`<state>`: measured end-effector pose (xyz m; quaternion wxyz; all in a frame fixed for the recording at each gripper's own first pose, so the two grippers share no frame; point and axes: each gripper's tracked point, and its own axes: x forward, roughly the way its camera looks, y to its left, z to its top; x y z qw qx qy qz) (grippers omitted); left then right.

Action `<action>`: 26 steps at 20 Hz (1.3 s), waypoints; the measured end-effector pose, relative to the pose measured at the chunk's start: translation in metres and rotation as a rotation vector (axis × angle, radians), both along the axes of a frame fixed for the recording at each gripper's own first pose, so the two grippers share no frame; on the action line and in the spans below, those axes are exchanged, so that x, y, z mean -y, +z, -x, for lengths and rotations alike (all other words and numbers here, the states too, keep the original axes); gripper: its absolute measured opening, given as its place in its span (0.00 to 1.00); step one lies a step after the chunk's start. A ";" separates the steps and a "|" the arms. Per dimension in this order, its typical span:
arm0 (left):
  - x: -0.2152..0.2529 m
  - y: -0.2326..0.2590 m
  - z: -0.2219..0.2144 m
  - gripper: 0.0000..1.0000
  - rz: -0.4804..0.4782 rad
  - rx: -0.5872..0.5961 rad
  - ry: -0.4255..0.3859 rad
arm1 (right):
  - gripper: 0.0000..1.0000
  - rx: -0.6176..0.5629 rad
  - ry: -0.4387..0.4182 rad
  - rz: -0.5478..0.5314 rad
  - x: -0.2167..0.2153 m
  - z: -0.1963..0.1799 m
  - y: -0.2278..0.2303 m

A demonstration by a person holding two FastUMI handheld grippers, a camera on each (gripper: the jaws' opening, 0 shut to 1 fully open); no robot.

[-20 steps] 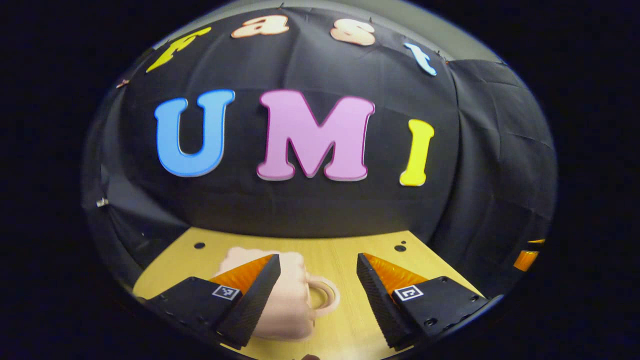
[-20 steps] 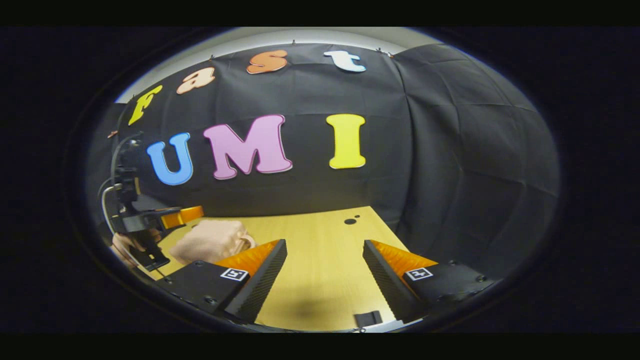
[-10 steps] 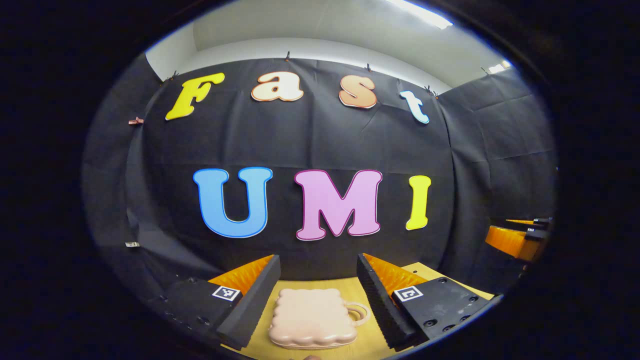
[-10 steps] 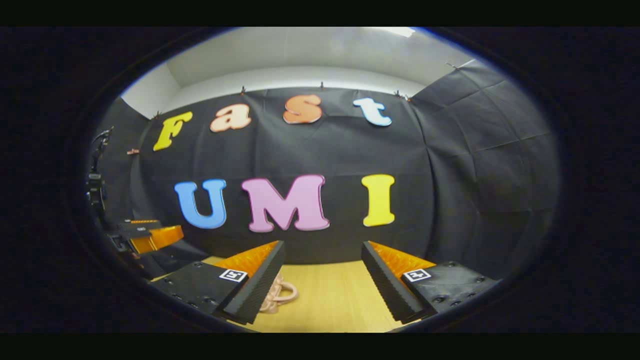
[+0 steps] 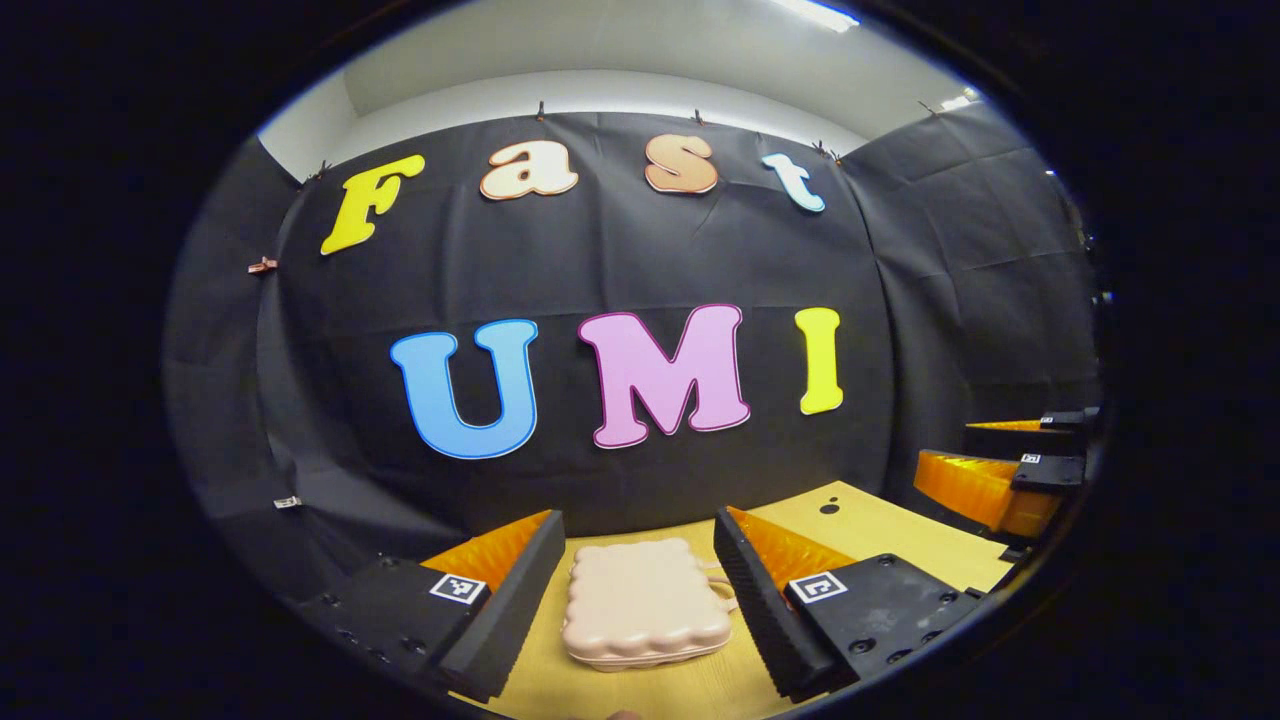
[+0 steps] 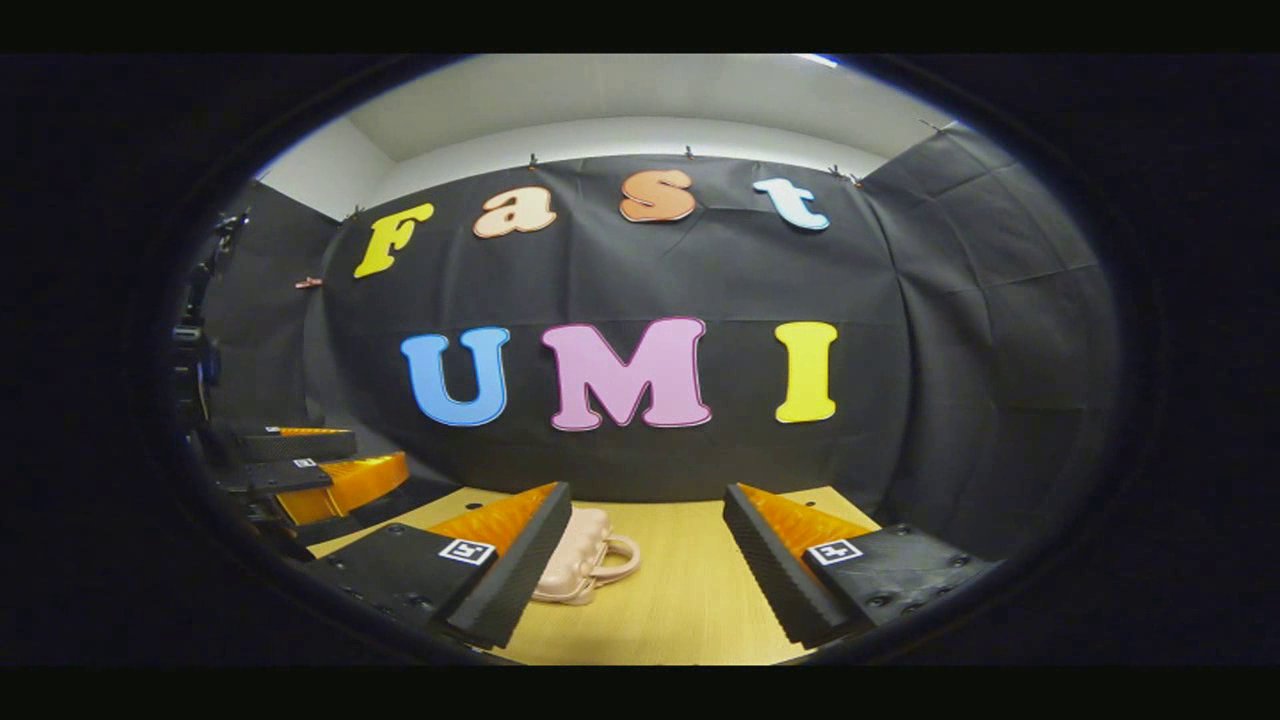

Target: First open the suitcase, pack the skin care products into it, and then close the suitcase.

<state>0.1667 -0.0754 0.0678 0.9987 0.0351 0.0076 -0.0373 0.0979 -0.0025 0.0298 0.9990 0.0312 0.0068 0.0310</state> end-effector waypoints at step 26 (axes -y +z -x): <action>-0.011 -0.036 -0.043 0.94 0.097 -0.058 -0.011 | 0.97 -0.093 -0.002 0.079 -0.017 -0.023 -0.030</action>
